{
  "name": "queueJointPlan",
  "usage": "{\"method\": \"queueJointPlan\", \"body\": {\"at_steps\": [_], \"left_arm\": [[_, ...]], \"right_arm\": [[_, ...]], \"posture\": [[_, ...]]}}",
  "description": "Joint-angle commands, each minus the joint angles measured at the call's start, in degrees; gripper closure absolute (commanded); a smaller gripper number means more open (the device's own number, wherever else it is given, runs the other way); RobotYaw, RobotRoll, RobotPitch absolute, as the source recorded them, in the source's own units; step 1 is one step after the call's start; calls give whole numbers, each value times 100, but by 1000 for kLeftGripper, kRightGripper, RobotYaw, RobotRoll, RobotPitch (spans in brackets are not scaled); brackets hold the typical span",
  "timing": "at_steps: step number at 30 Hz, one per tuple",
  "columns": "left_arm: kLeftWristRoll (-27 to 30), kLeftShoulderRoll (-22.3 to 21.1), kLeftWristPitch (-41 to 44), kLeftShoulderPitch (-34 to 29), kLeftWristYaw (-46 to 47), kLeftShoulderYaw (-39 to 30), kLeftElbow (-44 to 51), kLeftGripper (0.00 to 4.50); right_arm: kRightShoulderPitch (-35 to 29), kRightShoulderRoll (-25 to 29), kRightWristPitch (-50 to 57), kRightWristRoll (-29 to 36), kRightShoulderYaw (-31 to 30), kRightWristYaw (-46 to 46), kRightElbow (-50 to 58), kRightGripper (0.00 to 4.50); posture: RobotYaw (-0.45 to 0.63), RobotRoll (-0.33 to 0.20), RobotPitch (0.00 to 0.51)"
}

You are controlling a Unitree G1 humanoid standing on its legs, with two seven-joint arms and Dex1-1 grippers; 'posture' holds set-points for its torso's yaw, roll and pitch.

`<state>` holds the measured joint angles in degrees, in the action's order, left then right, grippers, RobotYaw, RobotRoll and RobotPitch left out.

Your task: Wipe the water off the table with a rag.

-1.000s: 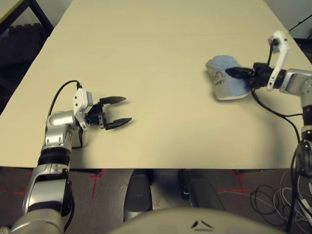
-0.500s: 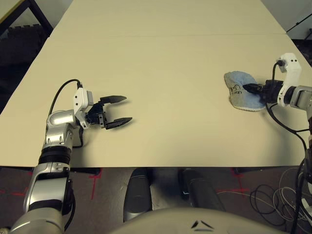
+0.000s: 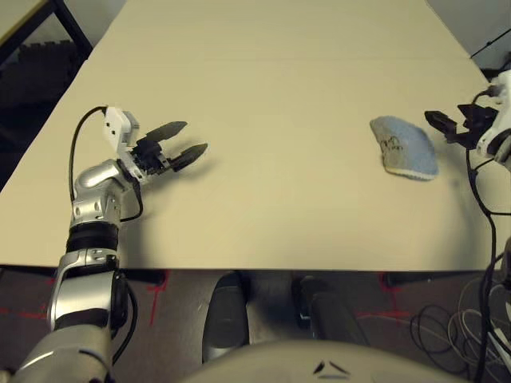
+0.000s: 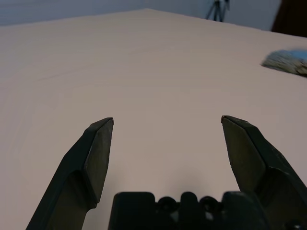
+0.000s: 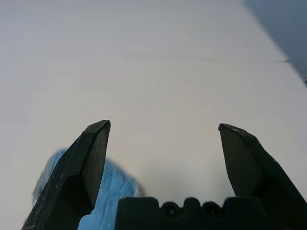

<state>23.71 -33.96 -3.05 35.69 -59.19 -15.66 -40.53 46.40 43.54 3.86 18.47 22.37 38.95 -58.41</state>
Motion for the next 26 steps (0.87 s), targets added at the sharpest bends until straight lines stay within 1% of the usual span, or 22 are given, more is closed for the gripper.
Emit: {"method": "queueJointPlan", "body": {"at_steps": [1, 4, 7, 11, 14, 20, 26], "left_arm": [[-42, -51, -251, 274, 715, -351, -473, 0], [-225, -185, -458, 523, 1354, -490, -933, 0], [-345, -369, -598, 733, 1882, -596, -1402, 0], [-467, -487, -854, 896, 2301, -661, -1835, 0], [-522, -505, -996, 951, 2501, -683, -2048, 0], [-563, -453, -1140, 947, 2584, -664, -2210, 0], [-634, -421, -1220, 983, 2686, -625, -2381, 0]], "right_arm": [[47, -3, -480, 127, 308, -271, -320, 11], [-17, 50, -940, 21, 309, -412, -504, 11], [-94, 97, -1314, 45, 431, -602, -699, 11], [-199, 99, -1576, 73, 474, -657, -811, 11], [-263, 65, -1674, 110, 505, -693, -815, 11], [-349, 10, -1753, 148, 578, -779, -786, 11], [-391, -40, -1811, 173, 644, -819, -724, 11]], "posture": [[149, 0, 140], [158, 0, 143], [158, 0, 144], [150, 0, 146], [144, 0, 147], [128, 0, 158], [100, 0, 149]]}}
